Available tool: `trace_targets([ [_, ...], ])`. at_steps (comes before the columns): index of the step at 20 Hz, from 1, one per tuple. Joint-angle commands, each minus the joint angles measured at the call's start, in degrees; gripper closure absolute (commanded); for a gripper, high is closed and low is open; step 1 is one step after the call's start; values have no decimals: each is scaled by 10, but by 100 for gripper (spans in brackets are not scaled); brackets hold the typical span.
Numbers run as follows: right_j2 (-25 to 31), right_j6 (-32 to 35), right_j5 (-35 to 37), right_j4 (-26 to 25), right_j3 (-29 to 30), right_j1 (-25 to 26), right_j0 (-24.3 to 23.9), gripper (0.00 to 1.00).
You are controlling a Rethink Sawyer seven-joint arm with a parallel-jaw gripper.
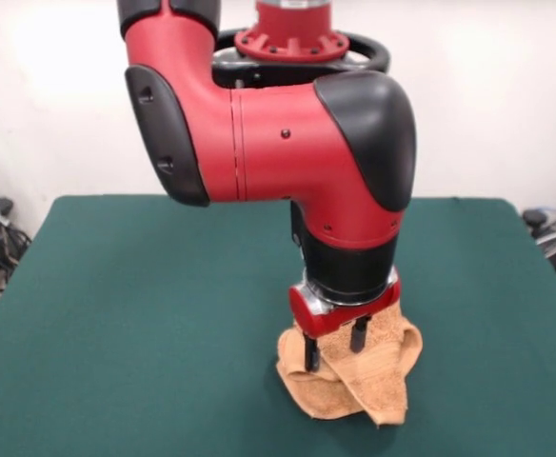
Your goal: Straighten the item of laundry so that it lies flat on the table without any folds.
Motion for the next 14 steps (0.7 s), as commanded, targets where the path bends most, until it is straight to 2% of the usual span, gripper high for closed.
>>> trace_targets([
  [1,-3,23,100,11,-101,29,20,0],
  [14,6,18,101,10,-84,18,12,0],
])
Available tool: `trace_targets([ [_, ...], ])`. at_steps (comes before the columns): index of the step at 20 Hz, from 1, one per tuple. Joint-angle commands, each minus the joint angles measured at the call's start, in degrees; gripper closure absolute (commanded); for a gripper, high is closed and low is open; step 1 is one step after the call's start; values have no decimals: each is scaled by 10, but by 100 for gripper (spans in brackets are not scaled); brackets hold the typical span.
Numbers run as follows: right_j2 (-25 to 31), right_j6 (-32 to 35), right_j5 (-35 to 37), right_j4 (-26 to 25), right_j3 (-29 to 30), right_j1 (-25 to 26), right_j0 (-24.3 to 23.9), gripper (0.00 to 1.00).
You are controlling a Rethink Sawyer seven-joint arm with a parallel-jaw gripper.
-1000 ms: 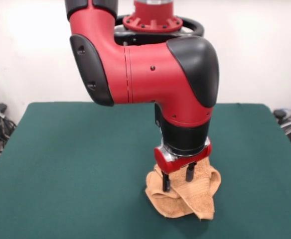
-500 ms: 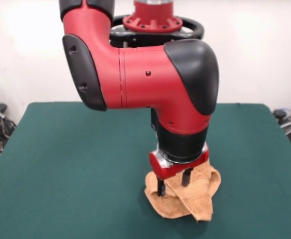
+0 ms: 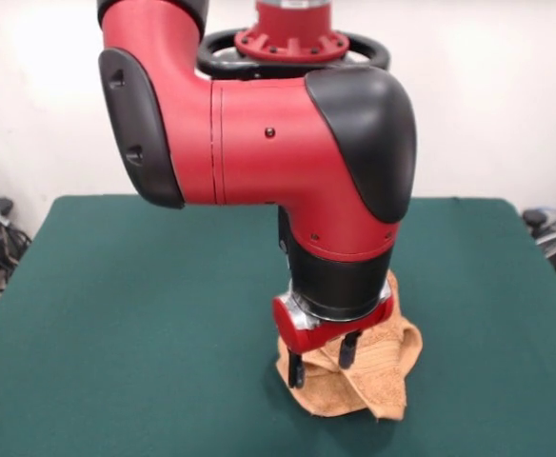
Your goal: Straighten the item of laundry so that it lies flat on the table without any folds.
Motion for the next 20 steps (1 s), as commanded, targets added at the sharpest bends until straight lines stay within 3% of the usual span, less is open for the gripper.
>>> trace_targets([
  [1,6,18,35,10,0,4,5,0],
  [17,7,28,35,15,-15,8,9,0],
  [20,1,48,50,15,-46,24,25,0],
])
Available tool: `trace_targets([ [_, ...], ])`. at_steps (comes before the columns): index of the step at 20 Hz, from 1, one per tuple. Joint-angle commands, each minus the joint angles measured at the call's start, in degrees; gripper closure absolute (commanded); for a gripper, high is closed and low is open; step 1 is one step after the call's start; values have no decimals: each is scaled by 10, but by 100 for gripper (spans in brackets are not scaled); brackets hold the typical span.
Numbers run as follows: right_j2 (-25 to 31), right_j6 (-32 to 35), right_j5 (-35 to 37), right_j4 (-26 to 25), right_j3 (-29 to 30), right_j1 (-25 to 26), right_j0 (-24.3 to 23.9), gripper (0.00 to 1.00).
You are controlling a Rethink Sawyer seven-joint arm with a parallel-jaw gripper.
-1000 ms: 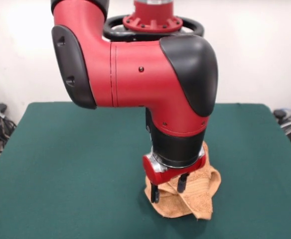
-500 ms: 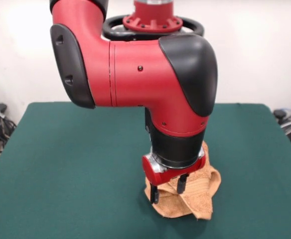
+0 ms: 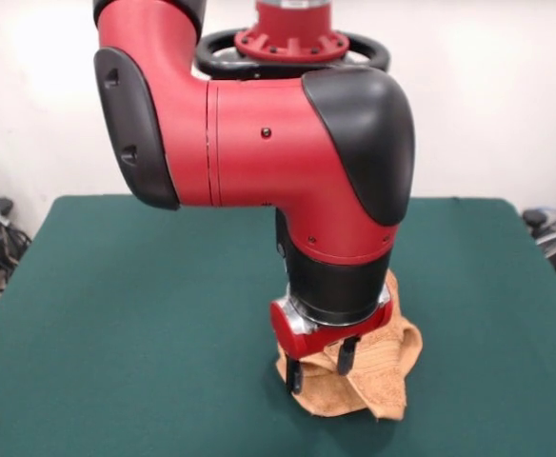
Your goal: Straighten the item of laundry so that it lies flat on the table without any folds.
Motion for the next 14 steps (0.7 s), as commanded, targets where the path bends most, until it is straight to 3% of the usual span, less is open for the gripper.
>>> trace_targets([
  [1,-1,54,56,15,-44,24,28,0],
  [14,-9,61,60,23,-66,42,40,0],
])
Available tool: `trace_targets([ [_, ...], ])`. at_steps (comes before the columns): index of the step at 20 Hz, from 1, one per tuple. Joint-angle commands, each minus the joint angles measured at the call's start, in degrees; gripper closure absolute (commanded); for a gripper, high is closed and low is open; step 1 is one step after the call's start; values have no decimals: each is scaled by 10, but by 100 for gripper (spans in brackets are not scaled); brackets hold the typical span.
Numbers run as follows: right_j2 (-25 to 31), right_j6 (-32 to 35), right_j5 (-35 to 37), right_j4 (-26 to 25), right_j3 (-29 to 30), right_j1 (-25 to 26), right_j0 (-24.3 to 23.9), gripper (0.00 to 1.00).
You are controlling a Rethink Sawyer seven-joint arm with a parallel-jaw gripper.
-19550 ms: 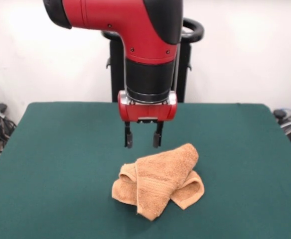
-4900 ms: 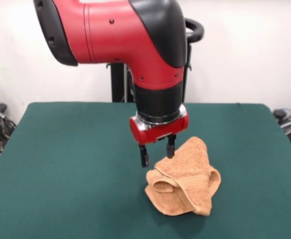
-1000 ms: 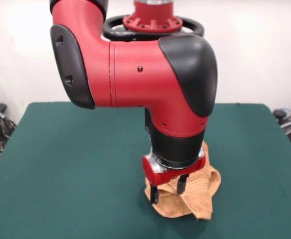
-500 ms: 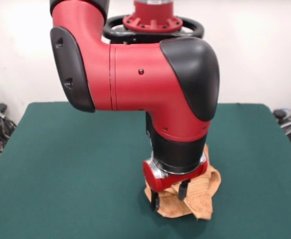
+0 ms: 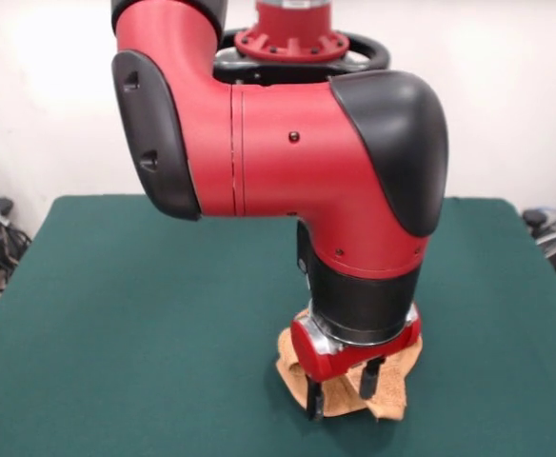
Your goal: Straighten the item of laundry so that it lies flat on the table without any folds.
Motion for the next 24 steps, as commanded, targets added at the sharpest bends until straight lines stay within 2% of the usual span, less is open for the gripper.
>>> trace_targets([
  [1,-10,61,59,15,-19,27,20,0],
  [9,-12,70,52,21,-26,33,24,0],
  [16,-23,141,-3,39,1,28,26,0],
  [21,-29,148,-14,44,22,20,28,0],
  [24,-34,147,-4,48,15,24,31,0],
])
